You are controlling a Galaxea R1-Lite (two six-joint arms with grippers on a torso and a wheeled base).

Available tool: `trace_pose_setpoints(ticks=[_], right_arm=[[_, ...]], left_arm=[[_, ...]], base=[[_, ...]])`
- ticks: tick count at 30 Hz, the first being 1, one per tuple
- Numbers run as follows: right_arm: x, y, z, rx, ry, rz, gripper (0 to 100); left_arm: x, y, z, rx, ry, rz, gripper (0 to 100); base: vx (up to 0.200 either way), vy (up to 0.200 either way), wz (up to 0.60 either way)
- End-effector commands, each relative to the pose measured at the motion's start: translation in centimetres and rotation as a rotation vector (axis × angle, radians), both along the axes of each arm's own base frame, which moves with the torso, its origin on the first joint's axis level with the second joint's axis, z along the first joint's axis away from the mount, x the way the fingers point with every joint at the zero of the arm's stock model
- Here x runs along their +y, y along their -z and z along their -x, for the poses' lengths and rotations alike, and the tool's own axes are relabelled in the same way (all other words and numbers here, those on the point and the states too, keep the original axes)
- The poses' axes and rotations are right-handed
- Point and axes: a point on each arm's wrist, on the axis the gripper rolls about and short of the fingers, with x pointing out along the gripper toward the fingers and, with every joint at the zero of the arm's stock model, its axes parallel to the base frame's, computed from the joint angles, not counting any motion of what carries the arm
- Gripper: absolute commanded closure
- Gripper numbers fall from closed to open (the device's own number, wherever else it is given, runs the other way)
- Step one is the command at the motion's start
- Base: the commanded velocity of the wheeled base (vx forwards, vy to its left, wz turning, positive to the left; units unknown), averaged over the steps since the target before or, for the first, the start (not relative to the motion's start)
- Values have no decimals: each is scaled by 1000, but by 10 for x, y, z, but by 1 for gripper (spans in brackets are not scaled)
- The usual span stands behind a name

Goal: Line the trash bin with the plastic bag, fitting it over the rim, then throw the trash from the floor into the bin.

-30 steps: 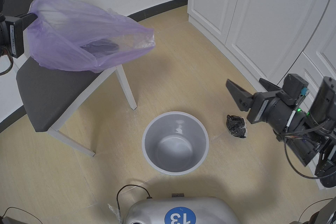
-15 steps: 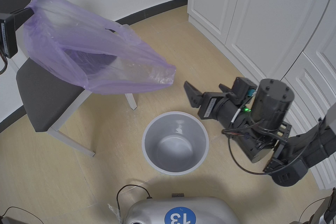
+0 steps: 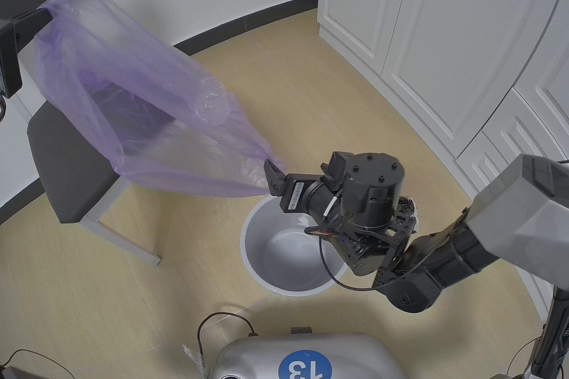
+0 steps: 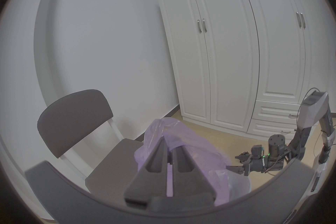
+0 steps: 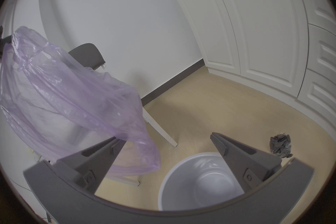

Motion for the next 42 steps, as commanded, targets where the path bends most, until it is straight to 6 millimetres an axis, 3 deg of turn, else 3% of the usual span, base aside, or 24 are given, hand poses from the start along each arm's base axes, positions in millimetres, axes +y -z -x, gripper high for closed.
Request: trace_pose_setpoints(ticks=[1,5,12,21,42], right_arm=[[11,13,-10,18,-1,-1,0],[11,15,-6,30,-6,6,0],[22,18,25,57,-95,20,0],[20,17,10,48,-70,3,0],[22,28,12,77,-95,9,0]], left_arm=[[3,-2,5,-14,5,8,100],[3,-2,5,-14,5,8,100],[3,-2,6,-14,5,8,100],[6,-3,9,-23,7,15,100],[6,-3,9,-23,7,15,100]], base=[[0,0,0],[0,0,0],[0,0,0],[0,0,0],[0,0,0]])
